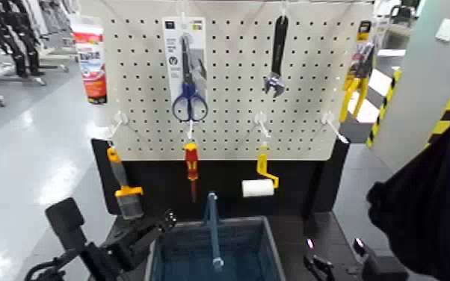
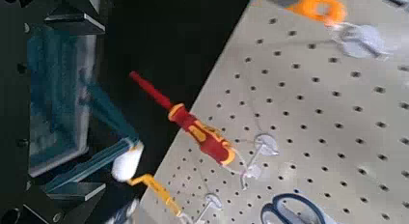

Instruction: Grasp the handle of the crate.

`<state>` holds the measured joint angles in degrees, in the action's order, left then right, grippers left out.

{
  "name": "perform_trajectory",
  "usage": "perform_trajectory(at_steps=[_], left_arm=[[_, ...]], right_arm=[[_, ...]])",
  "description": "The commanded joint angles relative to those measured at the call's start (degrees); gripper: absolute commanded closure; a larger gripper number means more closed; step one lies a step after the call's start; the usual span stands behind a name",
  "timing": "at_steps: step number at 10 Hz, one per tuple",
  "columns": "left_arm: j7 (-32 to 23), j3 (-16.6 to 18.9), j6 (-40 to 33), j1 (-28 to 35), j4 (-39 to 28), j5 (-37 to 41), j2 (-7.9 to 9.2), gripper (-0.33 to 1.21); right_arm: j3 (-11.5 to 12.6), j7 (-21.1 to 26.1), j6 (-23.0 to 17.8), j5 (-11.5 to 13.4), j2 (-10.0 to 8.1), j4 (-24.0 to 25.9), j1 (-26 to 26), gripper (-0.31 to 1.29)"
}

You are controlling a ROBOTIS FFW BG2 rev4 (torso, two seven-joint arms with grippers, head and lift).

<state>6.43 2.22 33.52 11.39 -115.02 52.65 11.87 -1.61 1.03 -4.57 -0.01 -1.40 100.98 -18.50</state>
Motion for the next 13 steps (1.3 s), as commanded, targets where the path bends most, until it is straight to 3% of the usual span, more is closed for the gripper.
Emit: perform_trajectory(at_steps=[1,4,10,12,13], left_arm=[[2.7,0.0,8.2,-4.4,6.4,15.6,1.14,0.16],[7.0,-2.3,13.2,-9.1,14.9,25.0,1.66,0.16],[11.9,-9.1,11.8,-15.6,26.3,33.8,2.45,0.19],[12.4,-10.1,11.7,-16.6,28.2,35.0,2.80,0.38],[12.7,-10.5,11.5,-16.8,28.7,35.9,2.80,0.69]], right_arm=[[0.1,0.0,-0.2,-0.3,0.09,-0.1,0.0,0.14],[0.2,0.0,-1.0,-0.7,0.17,-0.3,-0.1,0.15],[0.1,0.0,-2.0,-1.3,0.26,-1.0,-0.2,0.15],[0.1,0.0,-2.2,-1.4,0.26,-1.0,-0.1,0.15],[0.1,0.0,-2.2,-1.4,0.26,-1.1,-0.1,0.15]])
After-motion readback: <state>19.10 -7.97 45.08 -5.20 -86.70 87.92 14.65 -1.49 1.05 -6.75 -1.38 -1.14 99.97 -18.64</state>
